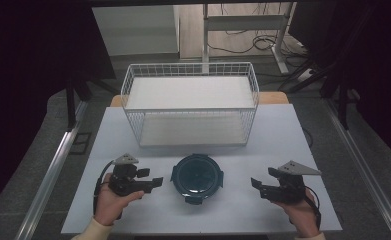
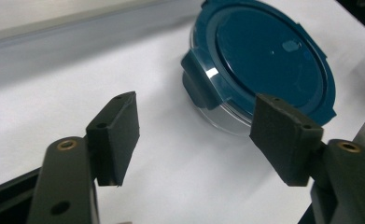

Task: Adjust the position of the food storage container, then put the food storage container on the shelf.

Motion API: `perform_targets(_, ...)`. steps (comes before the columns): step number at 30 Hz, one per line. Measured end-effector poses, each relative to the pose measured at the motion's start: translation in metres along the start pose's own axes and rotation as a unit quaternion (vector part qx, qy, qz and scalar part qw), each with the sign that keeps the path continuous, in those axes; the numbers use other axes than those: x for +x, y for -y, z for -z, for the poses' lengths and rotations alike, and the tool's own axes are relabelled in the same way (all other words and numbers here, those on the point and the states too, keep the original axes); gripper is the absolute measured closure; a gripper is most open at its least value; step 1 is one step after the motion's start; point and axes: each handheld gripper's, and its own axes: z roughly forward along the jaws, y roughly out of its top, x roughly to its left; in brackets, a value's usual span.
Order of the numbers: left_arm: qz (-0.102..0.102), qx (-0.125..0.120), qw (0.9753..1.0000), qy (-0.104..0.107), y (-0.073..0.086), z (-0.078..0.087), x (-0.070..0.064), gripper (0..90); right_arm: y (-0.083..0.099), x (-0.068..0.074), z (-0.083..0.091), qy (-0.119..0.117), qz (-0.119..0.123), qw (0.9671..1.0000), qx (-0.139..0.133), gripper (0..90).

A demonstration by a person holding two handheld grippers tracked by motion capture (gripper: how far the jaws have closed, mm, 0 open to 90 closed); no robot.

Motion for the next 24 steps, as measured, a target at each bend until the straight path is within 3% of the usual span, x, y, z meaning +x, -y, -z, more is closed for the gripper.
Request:
perform_targets(3, 0.008, -0.007, 0.9999, -0.003, 0.001, 0.002, 0.003, 28.5, 0.0, 0.001, -0.001, -0.008, 0.0, 1.0, -0.002, 23.6)
perform_targets(6, 0.021, -0.011, 0.9996, 0.013, 0.001, 0.001, 0.005, 25.7, 0.0, 0.001, -0.004, -0.01, 0.001, 0.9999, 0.0, 23.5)
perform_targets(13, 0.03, -0.028, 0.9991, 0.006, -0.002, 0.005, 0.004, 21.6, -0.002, 0.007, -0.007, -0.032, -0.014, 0.9993, -0.01, 22.6)
perform_targets(17, 0.028, -0.026, 0.9992, 0.01, -0.003, 0.001, 0.003, 19.5, -0.003, 0.009, -0.007, -0.042, -0.031, 0.9983, -0.028, 22.8)
perform_targets(24, 0.026, -0.032, 0.9991, 0.012, -0.003, 0.001, 0.004, 18.9, -0.006, 0.014, -0.013, -0.068, -0.054, 0.9957, -0.035, 22.6)
